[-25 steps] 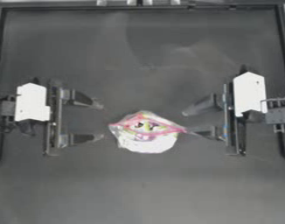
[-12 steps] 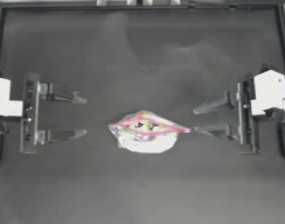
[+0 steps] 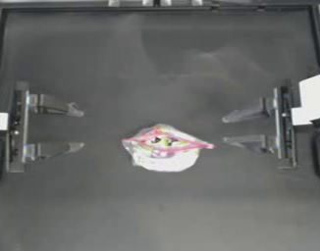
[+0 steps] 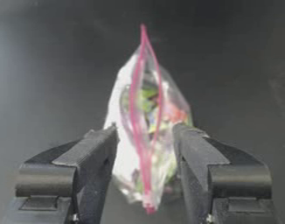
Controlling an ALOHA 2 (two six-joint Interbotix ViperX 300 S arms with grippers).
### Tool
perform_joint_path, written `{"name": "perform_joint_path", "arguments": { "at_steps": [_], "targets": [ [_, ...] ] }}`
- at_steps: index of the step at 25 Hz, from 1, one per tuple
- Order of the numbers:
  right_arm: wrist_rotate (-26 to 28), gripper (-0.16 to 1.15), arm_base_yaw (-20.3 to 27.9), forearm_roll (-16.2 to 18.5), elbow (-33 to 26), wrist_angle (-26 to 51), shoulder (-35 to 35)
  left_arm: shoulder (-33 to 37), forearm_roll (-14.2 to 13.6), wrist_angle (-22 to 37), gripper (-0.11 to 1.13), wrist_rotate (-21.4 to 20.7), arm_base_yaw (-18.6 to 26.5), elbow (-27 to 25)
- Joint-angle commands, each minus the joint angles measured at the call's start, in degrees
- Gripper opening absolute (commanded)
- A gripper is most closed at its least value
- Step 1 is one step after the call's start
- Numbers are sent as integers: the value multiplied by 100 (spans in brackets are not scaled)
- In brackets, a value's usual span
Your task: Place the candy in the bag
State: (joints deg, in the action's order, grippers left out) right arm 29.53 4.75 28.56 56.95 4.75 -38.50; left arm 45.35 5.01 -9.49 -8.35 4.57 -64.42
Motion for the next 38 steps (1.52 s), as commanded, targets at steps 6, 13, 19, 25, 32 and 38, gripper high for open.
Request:
{"name": "perform_joint_path", "arguments": {
  "at_steps": [6,13,19,25,32,38],
  "targets": [
    [0,80,9,35,35,-9,-281,378,18,176,89,18,79,-105],
    [-18,80,0,35,53,0,-439,659,18,431,89,18,149,-158],
    [-26,80,0,44,114,0,-642,967,53,475,89,26,167,-264],
    [-35,80,9,35,185,0,-809,1213,88,536,89,26,167,-378],
    [-26,80,0,44,255,-18,-976,1354,79,545,89,18,167,-457],
    [-26,80,0,35,272,0,-1134,1362,70,545,89,0,167,-431]
  ]
}}
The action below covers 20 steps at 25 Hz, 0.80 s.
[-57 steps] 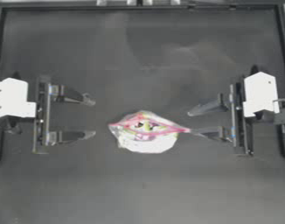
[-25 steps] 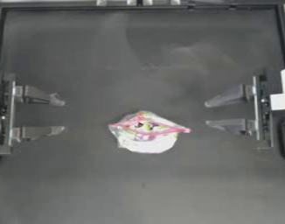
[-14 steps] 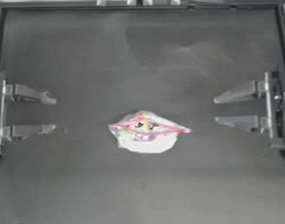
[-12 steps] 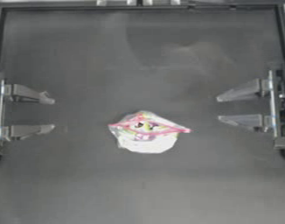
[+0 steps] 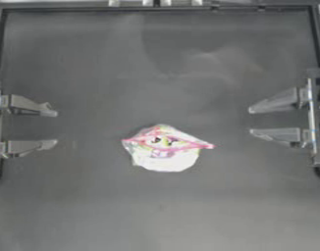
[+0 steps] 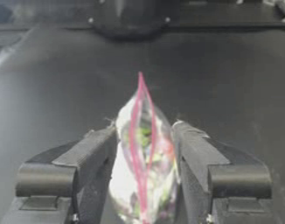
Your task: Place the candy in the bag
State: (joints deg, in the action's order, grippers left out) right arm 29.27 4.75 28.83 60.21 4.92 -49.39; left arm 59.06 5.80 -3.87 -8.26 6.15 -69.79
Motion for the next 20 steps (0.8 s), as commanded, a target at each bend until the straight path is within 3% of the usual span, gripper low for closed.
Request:
{"name": "perform_joint_path", "arguments": {
  "at_steps": [1,20],
  "targets": [
    [0,79,0,18,-44,-26,-62,-9,-9,-18,89,-9,9,114],
    [9,79,0,0,0,-53,-334,721,-26,246,89,-9,9,-26]
  ]
}}
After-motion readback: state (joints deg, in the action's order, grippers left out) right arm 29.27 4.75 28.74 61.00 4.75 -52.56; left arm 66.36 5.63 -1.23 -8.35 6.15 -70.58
